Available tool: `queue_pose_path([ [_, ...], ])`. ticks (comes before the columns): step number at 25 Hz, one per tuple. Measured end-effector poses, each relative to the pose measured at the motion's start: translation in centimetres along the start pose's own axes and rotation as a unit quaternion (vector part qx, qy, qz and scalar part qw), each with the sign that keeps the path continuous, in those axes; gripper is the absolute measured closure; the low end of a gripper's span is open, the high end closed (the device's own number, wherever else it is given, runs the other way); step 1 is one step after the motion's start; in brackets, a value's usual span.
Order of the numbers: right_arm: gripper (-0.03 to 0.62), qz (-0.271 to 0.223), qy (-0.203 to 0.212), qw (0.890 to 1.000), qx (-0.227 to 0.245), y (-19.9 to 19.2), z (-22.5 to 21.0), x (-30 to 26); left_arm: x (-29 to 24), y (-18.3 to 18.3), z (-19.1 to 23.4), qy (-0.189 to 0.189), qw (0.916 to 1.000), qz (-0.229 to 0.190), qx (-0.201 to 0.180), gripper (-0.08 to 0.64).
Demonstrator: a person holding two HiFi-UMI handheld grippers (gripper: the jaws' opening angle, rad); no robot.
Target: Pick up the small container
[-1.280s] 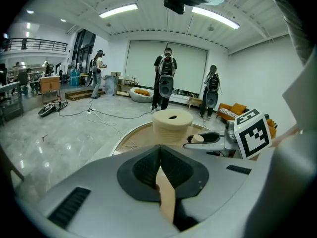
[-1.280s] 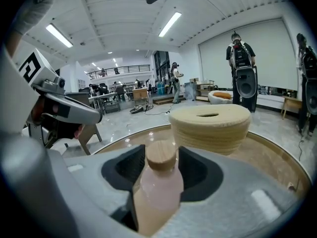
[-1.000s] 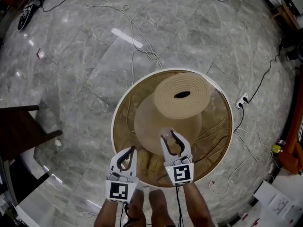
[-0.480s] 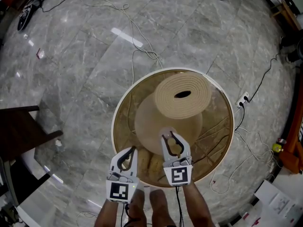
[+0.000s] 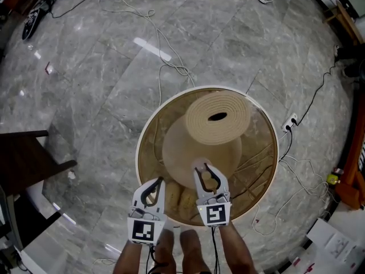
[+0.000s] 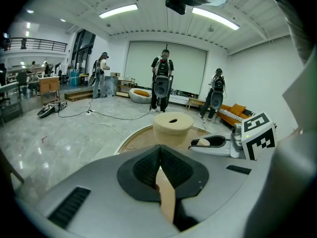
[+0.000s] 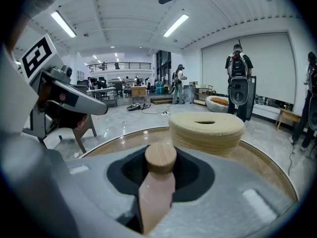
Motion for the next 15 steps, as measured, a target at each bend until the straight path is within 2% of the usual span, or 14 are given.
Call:
queue_pose_path([
  [9, 0.476, -0.019, -0.007, 1.0, -0.005, 4.4, -0.8, 3.5, 2.3, 4.5, -1.2, -0.007, 0.9995, -0.022, -0.021, 0.541],
  [13, 0.476, -0.042, -0.014, 0.999, -0.009, 7.3, -1.3, 5.6, 3.9, 6.6, -1.6, -0.011, 0.9973, -0.039, -0.062, 0.541],
  [15, 0.476, -0.057, -0.018, 0.998, -0.009, 8.6, -1.6, 6.9, 4.9, 8.2, -2.1, -0.011, 0.9976, -0.042, -0.053, 0.541],
])
Point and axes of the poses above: the fingertips, and each gripper's own axes: x backward along the fingers, z to its left, y out of its top, the point moved 9 cm from there along x, backward along the fingers, and after that the axes turned 5 degrees about z, right-handed, at the moved point
